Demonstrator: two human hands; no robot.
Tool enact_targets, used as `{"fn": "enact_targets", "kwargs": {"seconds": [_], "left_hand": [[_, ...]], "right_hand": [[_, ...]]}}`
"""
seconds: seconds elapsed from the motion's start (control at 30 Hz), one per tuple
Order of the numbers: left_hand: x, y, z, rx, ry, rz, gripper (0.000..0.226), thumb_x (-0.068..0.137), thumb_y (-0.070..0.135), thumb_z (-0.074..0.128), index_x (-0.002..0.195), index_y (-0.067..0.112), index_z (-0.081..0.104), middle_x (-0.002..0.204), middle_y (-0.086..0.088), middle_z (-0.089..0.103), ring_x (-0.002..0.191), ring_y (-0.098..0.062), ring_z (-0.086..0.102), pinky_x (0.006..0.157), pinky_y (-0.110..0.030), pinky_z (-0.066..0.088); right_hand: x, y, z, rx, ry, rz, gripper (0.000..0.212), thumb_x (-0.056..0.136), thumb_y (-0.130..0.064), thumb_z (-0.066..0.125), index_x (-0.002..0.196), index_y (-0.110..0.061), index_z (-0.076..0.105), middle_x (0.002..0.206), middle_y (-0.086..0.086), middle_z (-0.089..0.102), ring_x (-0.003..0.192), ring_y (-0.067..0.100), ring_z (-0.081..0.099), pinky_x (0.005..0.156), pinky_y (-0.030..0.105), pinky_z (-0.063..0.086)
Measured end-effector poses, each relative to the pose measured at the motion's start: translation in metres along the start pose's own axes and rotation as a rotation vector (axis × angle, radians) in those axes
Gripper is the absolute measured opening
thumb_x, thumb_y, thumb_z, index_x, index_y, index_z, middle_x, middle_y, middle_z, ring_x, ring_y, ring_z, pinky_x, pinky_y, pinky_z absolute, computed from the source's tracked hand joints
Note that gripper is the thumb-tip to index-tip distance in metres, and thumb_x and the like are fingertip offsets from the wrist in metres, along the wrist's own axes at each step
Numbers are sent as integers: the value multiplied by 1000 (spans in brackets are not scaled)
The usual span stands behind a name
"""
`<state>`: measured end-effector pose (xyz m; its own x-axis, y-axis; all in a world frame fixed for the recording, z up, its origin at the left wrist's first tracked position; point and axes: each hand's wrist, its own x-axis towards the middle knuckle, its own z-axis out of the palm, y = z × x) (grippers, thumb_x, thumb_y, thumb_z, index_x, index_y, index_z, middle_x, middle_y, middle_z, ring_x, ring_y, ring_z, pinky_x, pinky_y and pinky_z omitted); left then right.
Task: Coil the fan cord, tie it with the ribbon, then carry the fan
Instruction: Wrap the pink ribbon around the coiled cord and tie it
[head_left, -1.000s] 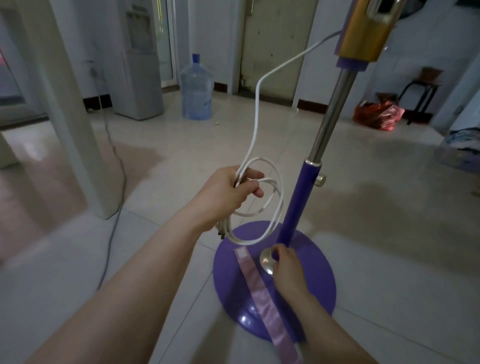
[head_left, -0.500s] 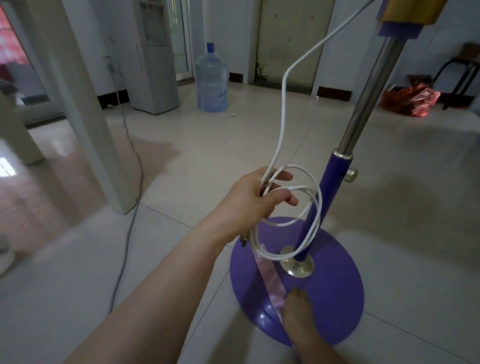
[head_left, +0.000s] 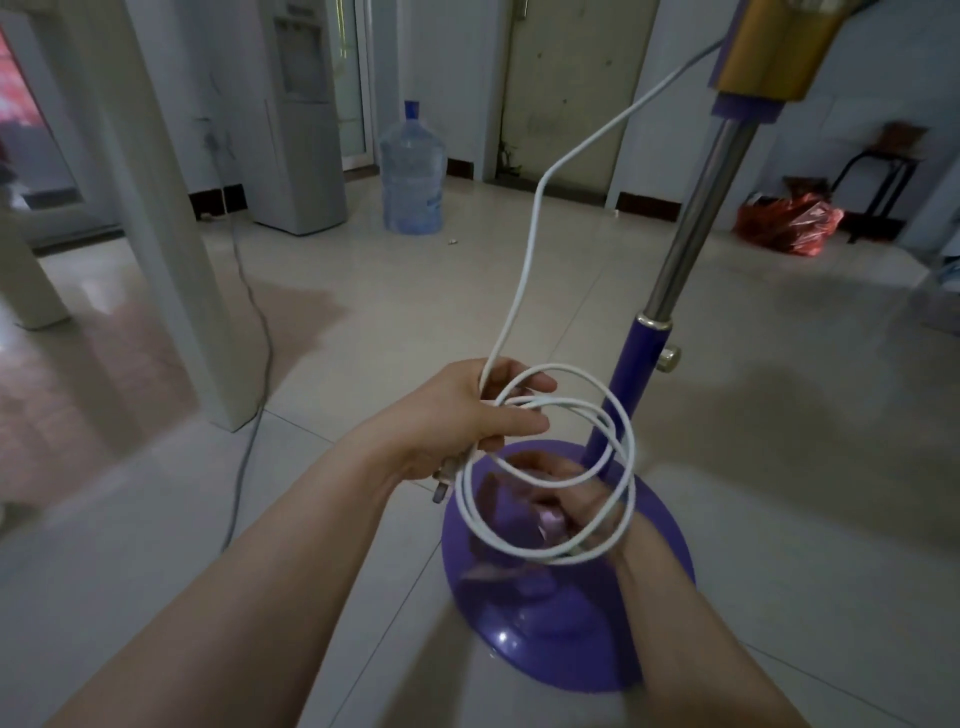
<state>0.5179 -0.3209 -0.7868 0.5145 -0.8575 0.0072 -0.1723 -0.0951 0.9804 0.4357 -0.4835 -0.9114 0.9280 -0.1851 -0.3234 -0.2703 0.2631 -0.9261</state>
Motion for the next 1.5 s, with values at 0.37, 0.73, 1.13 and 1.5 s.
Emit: {"fn": "enact_targets", "kwargs": {"seconds": [0.37, 0.73, 1.13, 1.5], "left_hand": [[-14, 21, -5, 203, -20, 114, 56, 90, 29, 60, 141, 39, 39, 107, 30, 59, 90, 25, 56, 74, 3, 43], [-15, 22, -17, 229, 385, 36, 27, 92, 24, 48, 95, 24, 75, 58, 19, 62, 38, 7, 49, 40, -9, 35], [-6, 17, -11, 767, 700, -76, 25, 90, 18, 42, 107, 17, 62, 102, -16, 69, 95, -38, 61, 72, -35, 40], [-16, 21, 23, 977, 604, 121, 29, 86, 14, 49, 111, 15, 35, 99, -15, 67, 87, -43, 63, 65, -39, 37]], "right_hand": [[-41, -89, 8, -242, -203, -378, 38, 78, -9, 76, 114, -8, 65, 107, 19, 69, 98, 30, 67, 78, 32, 55], [-78, -113, 23, -967, 124, -267, 23, 71, -14, 83, 85, -21, 66, 80, -1, 72, 73, 6, 69, 63, 17, 53], [-131, -157, 62, -1244, -9, -231, 35, 77, -54, 60, 72, -22, 72, 60, -9, 67, 53, 0, 55, 57, 28, 46], [-94, -133, 83, -973, 16, -245, 22, 84, -13, 54, 63, -14, 62, 63, 6, 67, 57, 15, 59, 59, 32, 47]]}}
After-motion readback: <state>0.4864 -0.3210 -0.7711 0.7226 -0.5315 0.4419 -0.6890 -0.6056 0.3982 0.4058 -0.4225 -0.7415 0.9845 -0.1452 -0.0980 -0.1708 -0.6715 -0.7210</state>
